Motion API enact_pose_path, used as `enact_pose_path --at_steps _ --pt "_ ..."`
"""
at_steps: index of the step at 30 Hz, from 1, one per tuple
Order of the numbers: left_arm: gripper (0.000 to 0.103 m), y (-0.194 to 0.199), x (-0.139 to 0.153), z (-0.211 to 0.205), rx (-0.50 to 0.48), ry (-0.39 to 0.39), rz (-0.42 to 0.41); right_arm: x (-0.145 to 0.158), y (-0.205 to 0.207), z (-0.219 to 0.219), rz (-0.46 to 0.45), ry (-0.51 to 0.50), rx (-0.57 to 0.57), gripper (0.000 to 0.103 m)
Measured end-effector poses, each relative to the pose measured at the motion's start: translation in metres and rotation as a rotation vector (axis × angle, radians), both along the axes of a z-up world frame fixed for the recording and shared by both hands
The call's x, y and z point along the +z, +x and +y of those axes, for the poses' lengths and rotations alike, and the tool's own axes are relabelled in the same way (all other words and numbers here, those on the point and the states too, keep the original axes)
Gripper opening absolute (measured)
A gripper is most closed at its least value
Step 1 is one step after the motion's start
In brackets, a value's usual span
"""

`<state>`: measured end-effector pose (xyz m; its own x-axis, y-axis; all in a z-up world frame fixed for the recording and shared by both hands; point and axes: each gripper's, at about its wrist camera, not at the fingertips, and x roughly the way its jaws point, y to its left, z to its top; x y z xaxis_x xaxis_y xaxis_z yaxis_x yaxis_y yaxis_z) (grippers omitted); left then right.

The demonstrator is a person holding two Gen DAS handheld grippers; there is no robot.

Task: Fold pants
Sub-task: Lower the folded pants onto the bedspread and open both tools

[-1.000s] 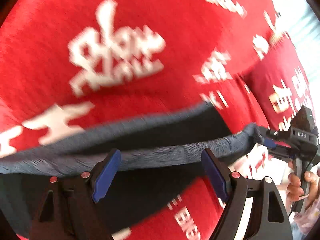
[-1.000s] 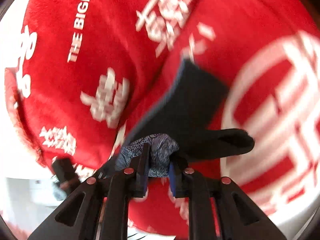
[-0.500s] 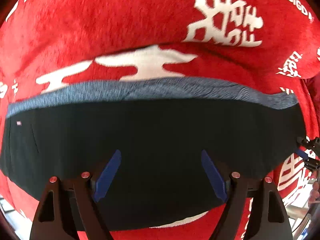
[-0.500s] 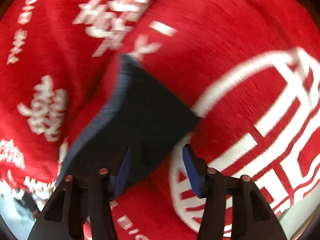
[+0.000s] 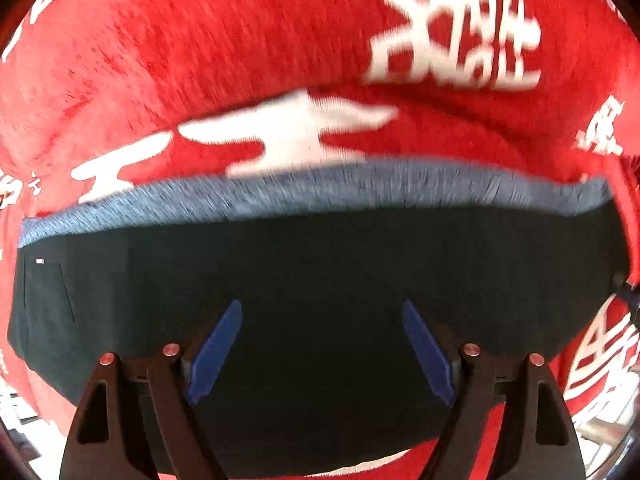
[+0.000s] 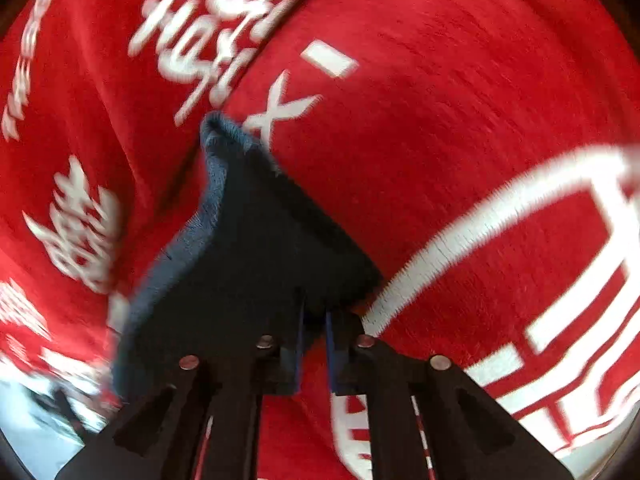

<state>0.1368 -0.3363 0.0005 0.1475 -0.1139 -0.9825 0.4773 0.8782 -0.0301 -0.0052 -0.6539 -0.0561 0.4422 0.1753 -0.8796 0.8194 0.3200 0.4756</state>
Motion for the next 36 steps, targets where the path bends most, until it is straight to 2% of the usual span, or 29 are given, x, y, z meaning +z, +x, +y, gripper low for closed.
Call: enact_pose_path --at_steps 2,3,4,6,8,10,11,12,13,14,16,18,20,22,24,25,26,29,31,33,34,36 --pt "0.083 0.006 0.013 0.002 0.001 -0.014 -0.024 0.023 -0.009 0.007 0.082 -0.101 0.002 0.023" --pt "0.083 0.008 0.017 0.001 -0.006 -0.017 -0.040 0.036 -0.009 0.011 0.080 -0.153 0.016 0.023" --pt "0.083 0.012 0.020 -0.002 -0.016 -0.012 -0.059 0.052 -0.004 0.017 0.041 -0.205 0.059 0.023" --pt "0.083 0.020 0.016 -0.013 -0.035 0.015 -0.077 0.065 0.023 0.029 -0.005 -0.246 0.182 0.023" --pt "0.083 0.037 -0.001 -0.024 -0.022 0.046 -0.072 0.058 0.066 0.042 -0.018 -0.246 0.326 0.023" --pt "0.083 0.045 -0.021 -0.034 -0.008 0.093 -0.074 0.031 0.105 0.049 0.009 -0.234 0.412 0.023" --pt "0.093 0.048 -0.028 -0.037 0.000 0.104 -0.100 0.020 0.115 0.049 0.037 -0.232 0.434 0.023" --pt "0.096 0.052 -0.026 -0.039 0.006 0.104 -0.154 0.001 0.125 0.048 0.097 -0.235 0.456 0.023" --pt "0.096 0.056 -0.027 -0.041 0.005 0.106 -0.170 -0.012 0.126 0.045 0.112 -0.229 0.460 0.019" --pt "0.096 0.063 -0.029 -0.042 0.007 0.116 -0.162 -0.012 0.125 0.041 0.080 -0.237 0.451 0.014" --pt "0.096 0.079 -0.030 -0.040 0.038 0.101 -0.134 -0.007 0.125 0.033 0.077 -0.276 0.451 0.005" --pt "0.096 0.091 -0.021 -0.037 0.060 0.116 -0.129 0.001 0.125 0.027 0.102 -0.303 0.430 0.005" --pt "0.096 0.091 -0.003 -0.024 0.061 0.092 -0.126 0.013 0.124 0.025 0.125 -0.300 0.401 0.016" --pt "0.096 0.084 0.012 -0.004 0.047 0.078 -0.111 0.023 0.120 0.033 0.077 -0.233 0.390 0.022" --pt "0.096 0.076 0.027 0.022 0.028 0.086 -0.113 0.031 0.115 0.054 0.008 -0.144 0.404 0.034" --pt "0.096 0.072 0.034 0.041 0.025 0.096 -0.115 0.036 0.111 0.076 -0.032 -0.085 0.422 0.045" --pt "0.096 0.070 0.038 0.056 0.031 0.103 -0.115 0.038 0.109 0.090 -0.059 -0.044 0.433 0.049" --pt "0.096 0.069 0.048 0.118 0.085 0.129 -0.113 0.036 0.109 0.167 -0.181 0.185 0.480 0.049" --pt "0.096 0.068 0.050 0.155 0.122 0.163 -0.141 0.019 0.113 0.231 -0.248 0.373 0.520 0.049" --pt "0.096 0.073 0.042 0.192 0.164 0.208 -0.160 0.004 0.127 0.282 -0.274 0.481 0.546 0.049" --pt "0.096 0.075 0.027 0.227 0.193 0.233 -0.160 -0.003 0.135 0.303 -0.277 0.508 0.558 0.049" --pt "0.097 0.081 -0.002 0.259 0.231 0.287 -0.132 -0.021 0.153 0.347 -0.281 0.551 0.565 0.049"
